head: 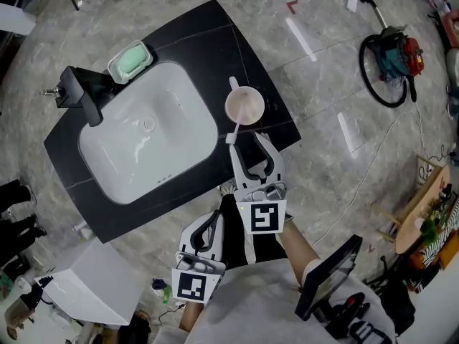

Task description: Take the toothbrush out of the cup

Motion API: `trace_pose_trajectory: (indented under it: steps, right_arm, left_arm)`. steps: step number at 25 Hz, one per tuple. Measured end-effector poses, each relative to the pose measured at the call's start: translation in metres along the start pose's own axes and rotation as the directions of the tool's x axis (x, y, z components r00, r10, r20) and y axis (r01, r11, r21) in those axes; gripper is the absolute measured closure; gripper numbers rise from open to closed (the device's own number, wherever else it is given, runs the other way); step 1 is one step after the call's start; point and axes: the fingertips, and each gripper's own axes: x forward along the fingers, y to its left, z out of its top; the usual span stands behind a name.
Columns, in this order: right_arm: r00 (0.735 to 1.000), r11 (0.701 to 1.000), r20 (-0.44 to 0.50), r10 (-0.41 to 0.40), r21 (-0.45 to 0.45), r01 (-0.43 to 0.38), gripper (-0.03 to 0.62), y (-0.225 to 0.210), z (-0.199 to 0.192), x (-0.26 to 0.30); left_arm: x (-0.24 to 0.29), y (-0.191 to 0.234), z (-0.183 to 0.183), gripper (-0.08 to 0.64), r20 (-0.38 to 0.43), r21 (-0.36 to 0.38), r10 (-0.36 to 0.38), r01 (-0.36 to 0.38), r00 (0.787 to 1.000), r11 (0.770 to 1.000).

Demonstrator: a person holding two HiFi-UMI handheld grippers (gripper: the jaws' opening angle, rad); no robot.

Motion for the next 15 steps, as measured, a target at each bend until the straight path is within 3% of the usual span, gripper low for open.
trace_pose_trajectory:
  steps: [5, 7, 10, 13, 15]
  right_arm:
    - [0.999, 0.999, 0.012, -0.029, -0.015, 0.029, 0.442, -0.002, 0.002, 0.008]
    - [0.999, 0.999, 0.019, -0.040, -0.024, 0.040, 0.442, -0.003, 0.004, 0.010]
    - [0.999, 0.998, 0.008, -0.044, -0.037, 0.044, 0.442, -0.001, 0.002, 0.012]
    - [0.998, 0.997, 0.005, -0.058, -0.043, 0.058, 0.442, -0.001, 0.001, 0.015]
    - [0.997, 0.996, 0.011, -0.071, -0.047, 0.072, 0.443, -0.002, 0.001, 0.016]
  left_arm:
    - [0.003, 0.006, 0.014, 0.555, 0.050, 0.118, -0.036, 0.030, 0.998, 0.993]
    - [0.002, 0.008, 0.010, 0.557, 0.024, 0.099, -0.026, 0.024, 0.999, 0.995]
    - [0.000, 0.012, 0.003, 0.557, 0.001, 0.015, 0.008, -0.008, 1.000, 1.000]
    - [0.001, 0.012, 0.010, 0.557, 0.025, 0.065, -0.009, 0.007, 1.000, 0.998]
    - [-0.001, 0.014, 0.010, 0.557, 0.033, 0.055, -0.004, 0.002, 0.999, 0.998]
